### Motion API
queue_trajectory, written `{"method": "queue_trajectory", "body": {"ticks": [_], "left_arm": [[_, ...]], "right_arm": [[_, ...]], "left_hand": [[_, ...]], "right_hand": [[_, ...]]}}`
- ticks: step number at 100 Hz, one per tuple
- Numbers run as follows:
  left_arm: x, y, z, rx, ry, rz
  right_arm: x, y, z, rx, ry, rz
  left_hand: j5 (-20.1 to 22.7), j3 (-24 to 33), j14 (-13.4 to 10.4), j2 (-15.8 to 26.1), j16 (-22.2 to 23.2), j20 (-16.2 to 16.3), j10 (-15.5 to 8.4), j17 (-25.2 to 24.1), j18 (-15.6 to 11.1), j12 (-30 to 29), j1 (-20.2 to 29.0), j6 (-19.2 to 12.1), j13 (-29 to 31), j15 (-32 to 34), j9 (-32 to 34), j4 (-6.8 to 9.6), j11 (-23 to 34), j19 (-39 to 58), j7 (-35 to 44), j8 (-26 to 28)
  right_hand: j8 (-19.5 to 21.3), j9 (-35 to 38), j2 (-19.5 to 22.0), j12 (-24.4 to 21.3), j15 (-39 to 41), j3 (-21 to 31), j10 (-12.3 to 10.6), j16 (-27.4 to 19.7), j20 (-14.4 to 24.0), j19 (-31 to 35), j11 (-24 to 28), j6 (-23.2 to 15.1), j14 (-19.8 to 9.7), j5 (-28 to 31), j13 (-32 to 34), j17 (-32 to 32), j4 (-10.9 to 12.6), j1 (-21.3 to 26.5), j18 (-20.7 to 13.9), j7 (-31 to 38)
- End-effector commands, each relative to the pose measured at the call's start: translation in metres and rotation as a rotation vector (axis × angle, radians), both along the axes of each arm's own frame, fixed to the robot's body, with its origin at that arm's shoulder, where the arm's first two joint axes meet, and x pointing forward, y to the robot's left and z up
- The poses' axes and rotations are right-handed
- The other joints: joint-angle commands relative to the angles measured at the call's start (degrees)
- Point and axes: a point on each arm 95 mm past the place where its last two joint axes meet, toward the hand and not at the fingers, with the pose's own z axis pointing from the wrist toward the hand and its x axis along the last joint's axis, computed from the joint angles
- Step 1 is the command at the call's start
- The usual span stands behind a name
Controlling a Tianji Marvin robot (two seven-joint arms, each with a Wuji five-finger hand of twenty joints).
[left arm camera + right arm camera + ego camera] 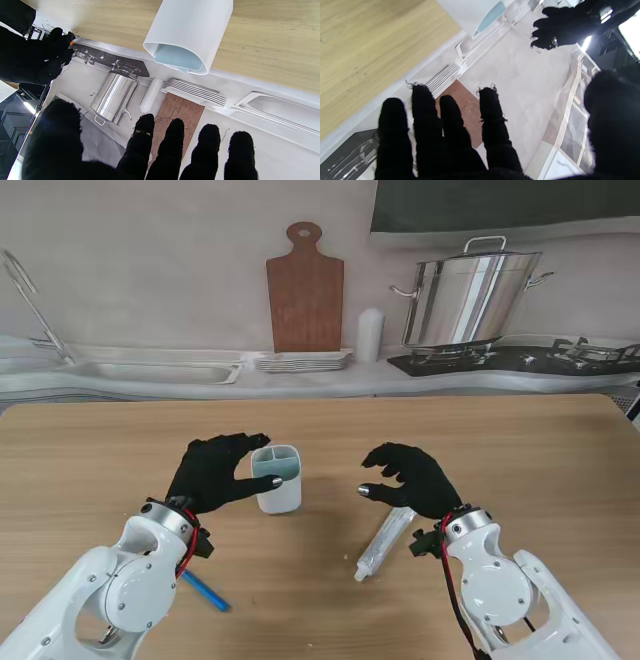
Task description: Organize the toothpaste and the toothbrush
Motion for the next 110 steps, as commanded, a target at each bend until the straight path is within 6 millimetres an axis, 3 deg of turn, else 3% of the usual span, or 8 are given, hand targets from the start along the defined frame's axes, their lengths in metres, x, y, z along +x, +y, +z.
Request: {"method": "queue_trajectory", "body": {"ticks": [1, 23, 55, 82, 110], "left_arm": [[-0.003, -0.002, 0.004, -0.002, 0.002, -0.006], [-0.004, -0.002, 0.004, -0.009, 0.003, -0.007], [-0.003, -0.007, 0.002, -0.003, 0.01, -0.024], [0.0, -0.009, 0.0, -0.001, 0.027, -0.038], [-0.001, -0.009, -0.001, 0.002, 0.037, -0.05]], "right_arm": [[0.005, -0.007, -0.004, -0.054, 0.008, 0.029], [0.02, -0.035, -0.015, -0.231, 0.024, 0.121], [0.032, -0.064, -0.036, -0.494, -0.018, 0.228], [0.033, -0.061, -0.048, -0.57, -0.02, 0.316], [0.027, -0.054, -0.062, -0.63, 0.0, 0.404]], "left_hand": [[1.0, -0.5, 0.2, 1.3, 0.8, 0.6, -0.8, 0.0, 1.0, 2.3, 1.7, -1.0, 0.8, -0.6, 1.4, -0.53, 0.5, 0.5, 0.1, 0.9], [1.2, -0.6, 0.2, 1.3, 0.9, 0.7, -0.7, 0.1, 1.1, 2.4, 1.8, -1.0, 1.1, -0.6, 1.6, -0.51, 0.5, 0.6, 0.2, 1.0], [1.3, -0.5, 0.3, 1.4, 1.1, 0.9, -0.7, 0.3, 1.1, 2.4, 2.1, -1.0, 1.5, -0.6, 1.7, -0.53, 0.6, 0.9, 0.3, 1.1], [1.2, -0.6, 0.1, 1.7, 1.3, 0.9, -0.8, 0.3, 1.1, 2.4, 2.4, -1.1, 2.0, -0.4, 1.6, -0.62, 0.6, 1.0, 0.3, 1.1], [1.1, -0.6, 0.0, 2.0, 1.7, 1.1, -0.9, 0.6, 1.1, 2.5, 2.7, -1.2, 3.5, 0.0, 2.2, -0.68, 0.9, 1.3, 0.5, 1.2]], "right_hand": [[0.7, 0.3, -1.7, 0.7, -0.5, 0.5, -0.9, 1.1, 0.6, 0.4, 1.2, -1.7, -0.7, -0.4, 0.0, -0.2, 1.6, 2.5, -0.9, 0.6], [2.1, -4.7, -2.5, 1.3, -3.0, 0.9, -3.1, -0.4, -0.3, -1.5, 2.1, -3.1, -3.2, -9.0, -4.5, -2.9, 2.0, 3.5, -3.7, 2.4], [3.0, -20.7, -4.3, 2.3, -4.3, 1.9, -8.2, -3.4, -1.4, -4.3, 5.9, -6.4, -8.5, -25.0, -19.0, -12.0, 3.4, 5.3, -9.4, 6.5], [2.1, -29.1, -6.8, 2.2, -3.5, 1.1, -10.7, -3.2, -1.8, -4.6, 8.3, -9.4, -11.3, -33.0, -26.0, -16.9, 4.1, 9.4, -12.4, 7.5], [-1.7, -28.8, -9.0, 0.1, -2.6, 1.2, -12.3, -3.1, -1.9, -4.2, 4.7, -11.7, -11.7, -33.3, -27.2, -17.4, 4.7, 12.1, -12.7, 2.4]]}}
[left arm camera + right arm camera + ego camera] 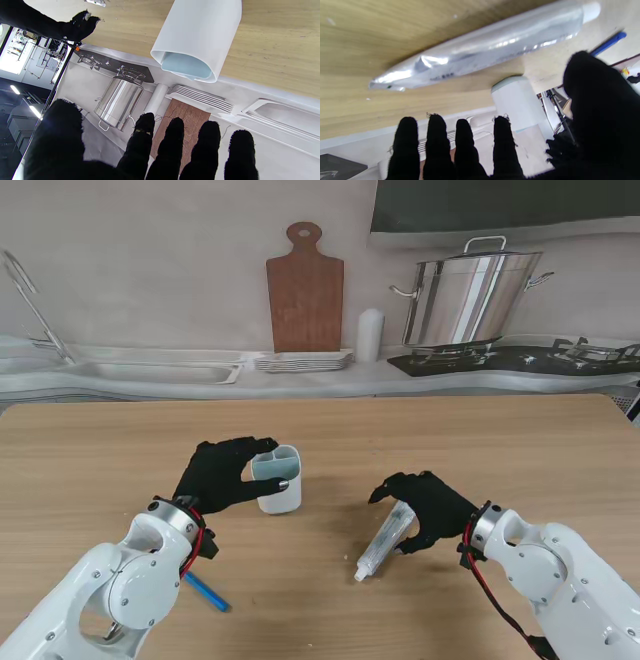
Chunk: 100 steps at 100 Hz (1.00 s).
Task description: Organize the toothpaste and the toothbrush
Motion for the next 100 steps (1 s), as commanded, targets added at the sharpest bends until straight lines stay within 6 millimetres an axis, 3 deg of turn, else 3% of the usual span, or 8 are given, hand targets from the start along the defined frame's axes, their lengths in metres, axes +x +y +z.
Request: {"method": "queue_trajectory", "body": {"ticks": [1, 15, 17, 20, 22, 26, 72, 100], "left_arm": [[-0.003, -0.002, 0.001, 0.0, 0.01, -0.014], [-0.004, -0.002, 0.001, 0.001, 0.011, -0.014], [-0.004, -0.002, 0.0, 0.001, 0.011, -0.014], [-0.004, -0.002, 0.0, 0.001, 0.012, -0.015], [-0.004, -0.002, 0.0, 0.002, 0.012, -0.015], [-0.004, -0.002, 0.001, 0.002, 0.012, -0.015], [-0.004, -0.003, 0.0, 0.003, 0.012, -0.025], [-0.004, -0.003, 0.0, 0.002, 0.014, -0.028]], "right_arm": [[-0.003, 0.001, -0.008, -0.038, 0.026, 0.024], [-0.002, -0.002, -0.011, -0.077, 0.027, 0.049], [-0.001, -0.003, -0.012, -0.086, 0.025, 0.052], [0.0, -0.004, -0.012, -0.096, 0.023, 0.055], [0.001, -0.005, -0.012, -0.102, 0.023, 0.056], [0.003, -0.007, -0.013, -0.112, 0.025, 0.057], [0.02, -0.009, -0.023, -0.163, 0.002, 0.01], [0.032, -0.006, -0.027, -0.151, 0.016, -0.006]], "left_hand": [[0.6, -0.6, -0.1, 1.7, 0.4, 0.9, -0.6, -0.1, 0.7, 1.9, 2.0, -1.1, 0.6, 0.1, 1.6, -0.68, 0.7, 0.5, 0.1, 0.6], [0.7, -0.7, -0.1, 1.7, 0.6, 0.9, -0.7, 0.1, 0.8, 1.9, 2.1, -1.2, 1.3, 0.2, 2.0, -0.71, 0.8, 0.6, 0.2, 0.6], [0.7, -0.7, -0.2, 1.8, 0.6, 0.9, -0.8, 0.1, 0.8, 1.9, 2.2, -1.2, 1.3, 0.2, 2.0, -0.71, 0.8, 0.7, 0.2, 0.6], [0.8, -0.7, -0.2, 1.7, 0.7, 1.0, -0.7, 0.1, 0.8, 1.9, 2.2, -1.2, 1.5, 0.2, 2.1, -0.71, 0.8, 0.7, 0.2, 0.6], [0.8, -0.7, -0.2, 1.7, 0.7, 1.0, -0.8, 0.1, 0.8, 1.9, 2.2, -1.2, 1.6, 0.2, 2.2, -0.71, 0.8, 0.8, 0.2, 0.6], [0.8, -0.7, -0.1, 1.7, 0.8, 1.0, -0.8, 0.1, 0.9, 1.9, 2.2, -1.2, 1.6, 0.2, 2.2, -0.71, 0.8, 0.8, 0.2, 0.6], [0.8, -0.8, -0.4, 1.9, 1.2, 1.2, -0.9, 0.3, 1.1, 2.0, 2.4, -1.3, 2.2, 0.1, 2.5, -0.69, 0.9, 1.2, 0.5, 0.7], [0.8, -0.8, -0.4, 2.0, 1.4, 1.3, -0.9, 0.3, 1.1, 2.0, 2.5, -1.4, 2.4, 0.1, 2.5, -0.69, 0.9, 1.3, 0.5, 0.6]], "right_hand": [[-0.6, -1.3, -2.3, -0.7, 0.2, -0.2, -1.8, -0.7, -0.5, 0.2, -0.8, -1.0, -2.2, -1.9, -0.9, -0.7, 2.0, 2.8, -0.8, -0.8], [-1.2, -1.2, -4.9, -0.2, 0.6, 0.1, -1.6, -0.6, -0.4, 0.6, 0.1, -1.2, -2.4, -1.8, -0.1, 0.0, 2.5, 5.6, -1.2, -1.6], [-1.5, -1.3, -8.0, -0.1, 0.7, 4.6, -1.7, -0.5, -0.3, 0.6, 0.5, -1.2, -2.4, -1.8, 0.0, 0.1, 1.4, 4.5, -1.2, -1.6], [-1.8, -1.4, -16.7, 0.0, 0.8, 22.4, -1.7, -0.5, -0.2, 0.6, 0.9, -1.3, -2.5, -1.8, 0.1, 0.3, -4.2, -0.6, -1.2, -1.6], [-1.8, -1.4, -20.4, 0.1, 0.8, 30.6, -1.6, -0.4, -0.2, 0.7, 1.0, -1.3, -2.6, -1.8, 0.2, 0.3, -6.6, -2.8, -1.2, -1.6], [-1.9, -1.3, -22.2, 0.1, 0.9, 35.0, -1.5, -0.4, -0.2, 0.7, 1.2, -1.3, -2.5, -1.8, 0.3, 0.4, -8.3, -3.6, -1.3, -1.5], [2.9, 2.0, -21.1, 2.6, 3.8, 35.9, 0.4, 1.0, 1.6, 3.7, 7.9, -0.2, -2.2, -1.6, 5.5, 4.4, -9.5, -3.7, -0.4, 8.3], [4.8, 11.0, -20.7, 3.2, 5.2, 37.1, -1.1, 1.5, 2.6, 5.4, 8.9, -1.8, -2.5, 6.6, 12.7, 8.2, -9.5, -1.9, 0.3, 11.5]]}}
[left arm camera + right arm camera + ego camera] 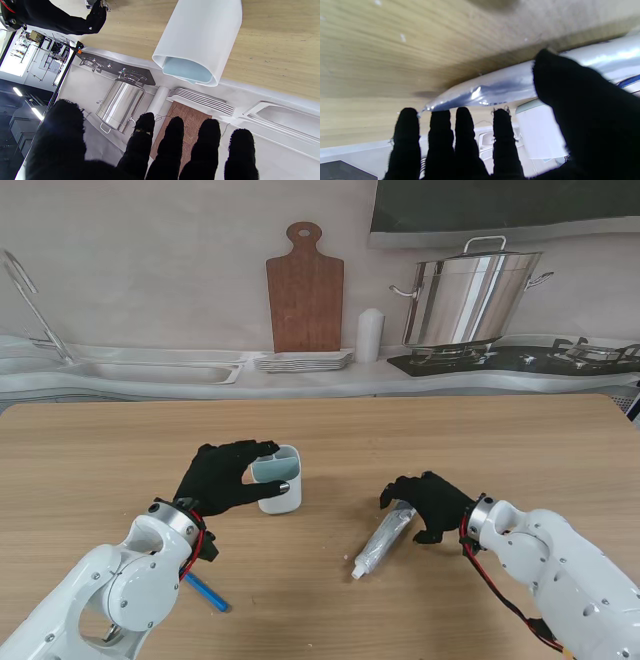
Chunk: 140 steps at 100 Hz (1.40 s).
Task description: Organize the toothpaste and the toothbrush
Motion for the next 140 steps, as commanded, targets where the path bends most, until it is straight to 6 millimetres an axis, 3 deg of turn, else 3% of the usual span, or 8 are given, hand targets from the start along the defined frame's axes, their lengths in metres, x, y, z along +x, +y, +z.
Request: {"method": "queue_trajectory", "body": {"ticks": [1, 34, 58, 76, 94, 104, 121, 140], "left_arm": [[-0.002, -0.003, 0.002, -0.002, 0.006, -0.014], [-0.002, -0.003, 0.002, -0.001, 0.007, -0.018], [-0.001, -0.004, 0.003, -0.002, 0.008, -0.025], [-0.002, -0.003, 0.003, -0.002, 0.005, -0.023], [-0.001, -0.003, 0.003, 0.002, 0.011, -0.023], [-0.001, -0.002, 0.003, 0.001, 0.011, -0.022], [-0.001, -0.003, 0.003, 0.001, 0.018, -0.025], [-0.001, -0.002, 0.003, 0.0, 0.015, -0.027]], "right_arm": [[0.001, 0.003, -0.004, -0.012, 0.016, -0.003], [0.004, 0.011, -0.004, -0.012, 0.009, 0.009], [0.007, 0.011, 0.004, -0.039, -0.017, 0.028], [0.012, 0.01, -0.002, -0.079, 0.022, 0.033], [0.017, 0.014, -0.011, -0.117, 0.03, 0.024], [0.019, 0.015, -0.017, -0.136, 0.029, 0.037], [0.02, 0.017, -0.024, -0.143, 0.029, 0.034], [0.02, 0.016, -0.026, -0.161, 0.049, 0.053]], "left_hand": [[0.8, -0.7, -0.4, 1.5, 0.9, 0.8, -0.6, -0.2, 0.9, 2.0, 1.7, -1.4, 1.1, 0.1, 1.9, -0.69, 0.7, 0.2, 0.3, 0.6], [0.9, -0.7, -0.5, 1.5, 1.1, 0.8, -0.7, 0.0, 0.9, 2.1, 1.8, -1.4, 1.5, 0.2, 2.2, -0.72, 0.8, 0.3, 0.4, 0.7], [0.8, -0.6, -0.6, 1.7, 1.1, 0.8, -0.8, -0.1, 0.9, 2.1, 1.8, -1.5, 1.5, 0.1, 2.2, -0.71, 0.8, 0.3, 0.5, 0.7], [1.0, -0.6, -0.6, 1.6, 1.2, 0.9, -0.8, 0.1, 1.0, 2.1, 1.9, -1.5, 1.7, 0.1, 2.4, -0.72, 0.8, 0.4, 0.6, 0.7], [1.1, -0.6, -0.6, 1.7, 1.2, 0.9, -0.8, 0.0, 1.0, 2.1, 1.8, -1.7, 1.6, 0.1, 2.3, -0.75, 0.7, 0.4, 0.6, 0.7], [1.2, -0.6, -0.6, 1.6, 1.2, 0.9, -0.8, 0.0, 1.1, 2.1, 1.9, -1.7, 1.7, 0.1, 2.3, -0.75, 0.8, 0.4, 0.6, 0.8], [1.3, -0.6, -0.5, 1.7, 1.2, 0.9, -0.9, 0.1, 1.0, 2.1, 1.9, -1.7, 1.7, 0.1, 2.2, -0.76, 0.7, 0.4, 0.7, 0.8], [1.6, -0.6, -0.6, 1.7, 1.2, 0.9, -0.9, 0.0, 1.0, 2.1, 1.9, -1.9, 1.8, 0.1, 2.3, -0.77, 0.8, 0.4, 0.8, 0.9]], "right_hand": [[0.6, 1.6, -0.2, 0.8, 0.9, 2.9, -1.1, 1.3, 1.1, 1.1, 1.1, -1.2, 0.3, 2.2, 2.5, 0.8, -1.4, -0.1, 0.4, 1.1], [1.9, 0.0, 0.0, 1.7, 2.1, 2.8, -0.4, 2.2, 1.8, 1.6, 1.0, -2.0, 1.6, 2.3, 2.3, 1.4, -1.5, -1.3, 1.6, 0.6], [1.6, -11.1, 0.8, 1.5, 2.0, 2.2, 0.1, 2.4, 1.9, 1.2, 0.9, -3.8, 2.1, -4.1, -3.2, -0.7, -1.5, -2.6, 1.9, -0.7], [0.6, -11.2, 1.5, -2.0, 1.4, 1.6, -0.2, 2.0, 1.6, 0.6, -5.2, -5.3, 2.1, -6.1, -6.7, -2.2, -1.2, -2.6, 1.9, -0.8], [1.1, -11.0, 2.5, -1.1, 2.4, 2.0, 0.0, 2.4, 1.9, 1.3, -3.2, -5.4, 2.4, -1.6, -6.8, -2.8, -0.8, -1.6, 2.0, 0.5], [2.3, -11.1, 3.5, 0.9, 3.0, 1.9, 0.3, 2.6, 2.2, 2.0, 1.9, -5.6, 2.5, 3.2, -5.9, -2.6, -0.8, -2.0, 2.4, 1.9], [4.5, -4.8, 3.1, 1.5, 4.2, 2.4, 0.5, 3.0, 2.7, 3.0, 3.8, -7.3, 2.6, 11.0, -2.8, -1.5, -0.9, -1.4, 2.8, 5.6], [6.4, 1.4, 1.8, 1.9, 5.3, 3.0, 0.4, 3.4, 3.1, 3.7, 4.4, -8.7, 2.3, 15.0, 1.4, 0.1, -1.2, -1.0, 2.9, 7.7]]}}
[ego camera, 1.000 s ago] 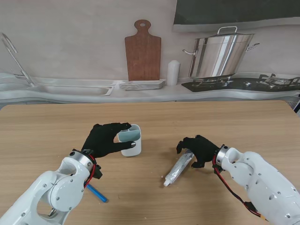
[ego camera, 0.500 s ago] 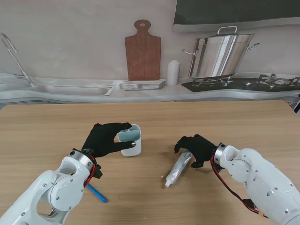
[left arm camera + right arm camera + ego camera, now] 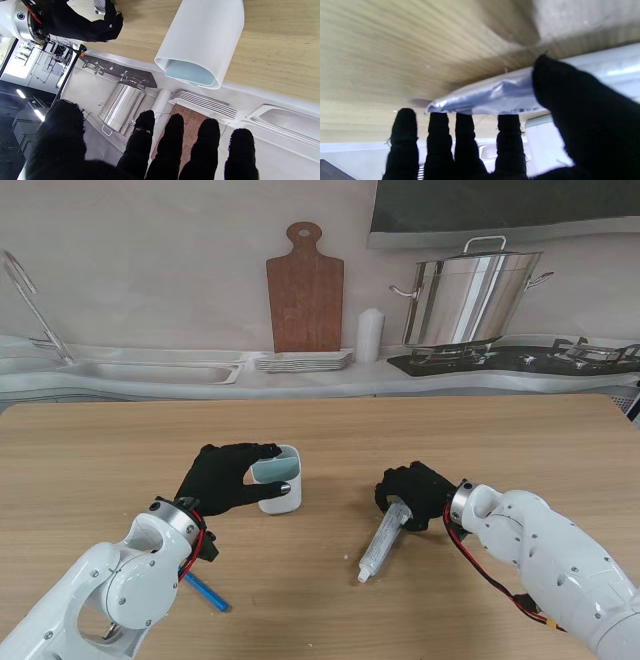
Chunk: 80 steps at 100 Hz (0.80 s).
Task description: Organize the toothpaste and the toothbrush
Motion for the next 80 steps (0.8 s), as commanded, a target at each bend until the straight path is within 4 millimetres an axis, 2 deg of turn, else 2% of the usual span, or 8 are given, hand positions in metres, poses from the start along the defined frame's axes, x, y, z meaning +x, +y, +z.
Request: {"method": "queue_trajectory", "body": {"ticks": [1, 28, 40, 51, 58, 63, 65, 80], "left_arm": [[-0.002, -0.002, 0.003, -0.002, 0.001, -0.009], [-0.002, -0.002, 0.002, -0.001, 0.003, -0.011], [-0.001, -0.002, 0.002, 0.002, 0.01, -0.017], [-0.001, -0.002, 0.002, 0.0, 0.007, -0.018], [-0.001, -0.002, 0.002, 0.0, 0.005, -0.018], [-0.002, -0.002, 0.002, 0.0, 0.005, -0.018], [-0.002, -0.002, 0.002, 0.0, 0.005, -0.018], [-0.003, -0.002, 0.002, 0.003, 0.011, -0.019]], "right_arm": [[-0.011, -0.003, -0.022, -0.046, 0.071, 0.006], [-0.009, -0.004, -0.034, -0.088, 0.122, 0.01], [-0.007, -0.005, -0.04, -0.102, 0.164, -0.014], [-0.006, -0.005, -0.044, -0.104, 0.21, -0.028], [-0.006, -0.005, -0.044, -0.112, 0.226, -0.023], [-0.006, -0.006, -0.043, -0.112, 0.241, -0.021], [-0.006, -0.006, -0.043, -0.112, 0.245, -0.019], [-0.01, -0.008, -0.036, -0.138, 0.274, 0.018]], "left_hand": [[0.2, -0.6, -0.3, 1.6, 1.2, 0.9, -0.6, -0.2, 1.0, 2.1, 1.9, -1.6, 1.8, 0.1, 0.2, -0.77, 0.2, 0.2, 0.1, 0.8], [0.5, -0.6, -0.4, 1.6, 1.3, 0.9, -0.7, 0.0, 0.8, 2.1, 1.9, -1.9, 2.1, 0.2, 0.5, -0.79, 0.2, 0.3, 0.3, 1.0], [0.6, -0.6, -0.4, 1.7, 1.3, 0.9, -0.8, 0.0, 0.7, 2.1, 1.9, -1.9, 2.3, 0.3, 0.6, -0.79, 0.3, 0.3, 0.4, 1.1], [0.7, -0.6, -0.4, 1.7, 1.4, 1.0, -0.8, 0.0, 0.8, 2.2, 2.0, -2.1, 2.5, 0.3, 0.8, -0.78, 0.3, 0.4, 0.5, 1.1], [0.8, -0.6, -0.5, 1.7, 1.4, 1.0, -0.8, 0.0, 0.8, 2.2, 1.9, -2.1, 2.5, 0.3, 0.8, -0.79, 0.3, 0.4, 0.5, 1.2], [0.8, -0.6, -0.4, 1.7, 1.4, 1.0, -0.7, 0.0, 0.9, 2.2, 2.0, -2.1, 2.5, 0.3, 0.8, -0.78, 0.3, 0.4, 0.5, 1.2], [0.8, -0.6, -0.4, 1.7, 1.4, 1.0, -0.8, 0.0, 0.9, 2.2, 2.0, -2.1, 2.6, 0.3, 0.9, -0.79, 0.3, 0.4, 0.5, 1.2], [0.9, -0.6, -0.5, 1.8, 1.4, 1.0, -0.8, 0.1, 0.7, 2.2, 1.9, -2.2, 2.8, 0.3, 1.1, -0.81, 0.3, 0.4, 0.5, 1.2]], "right_hand": [[0.9, 2.2, -1.8, 0.7, 1.0, 3.0, 0.4, 0.1, 0.5, 1.0, 1.1, -1.5, 0.8, 2.6, 7.5, 0.9, -0.8, -0.3, 0.1, 1.8], [9.0, 17.0, -5.4, 5.4, 10.1, 5.3, -2.1, 3.8, 2.6, 4.7, 9.3, -5.5, -1.3, 11.1, 20.4, 9.4, -1.4, 3.4, -0.9, 9.9], [5.3, 20.7, -10.0, 9.6, 17.9, 6.4, -1.5, 7.0, 3.8, 7.3, 14.7, -7.4, -0.5, 14.8, 25.2, 15.2, -8.7, 7.2, 0.7, 14.5], [6.1, 22.3, -11.4, 12.7, 21.2, 6.6, -0.1, 9.0, 3.9, 8.5, 17.2, -7.9, -0.1, 16.9, 28.2, 19.7, -10.4, 9.1, 2.8, 16.9], [5.9, 21.3, -10.9, 13.5, 20.3, 6.6, -0.1, 9.1, 3.5, 8.3, 16.2, -7.4, 0.2, 15.7, 27.6, 20.0, -9.1, 8.1, 3.0, 15.5], [7.2, 19.0, -7.2, 12.5, 16.5, 5.7, 0.0, 8.0, 2.6, 6.9, 13.6, -5.5, 0.9, 12.6, 25.9, 18.9, -2.8, 5.8, 3.1, 11.1], [8.0, 18.2, -6.4, 12.0, 15.5, 5.5, 0.2, 7.6, 2.4, 6.5, 12.9, -5.0, 1.0, 11.7, 25.3, 18.4, -1.7, 5.2, 3.2, 9.5], [3.0, 9.5, -4.3, 4.0, 6.8, 3.6, 1.8, 3.8, 0.8, 2.4, 3.0, 1.0, 2.4, 0.3, 18.8, 13.0, -1.2, 1.0, 3.7, -1.3]]}}
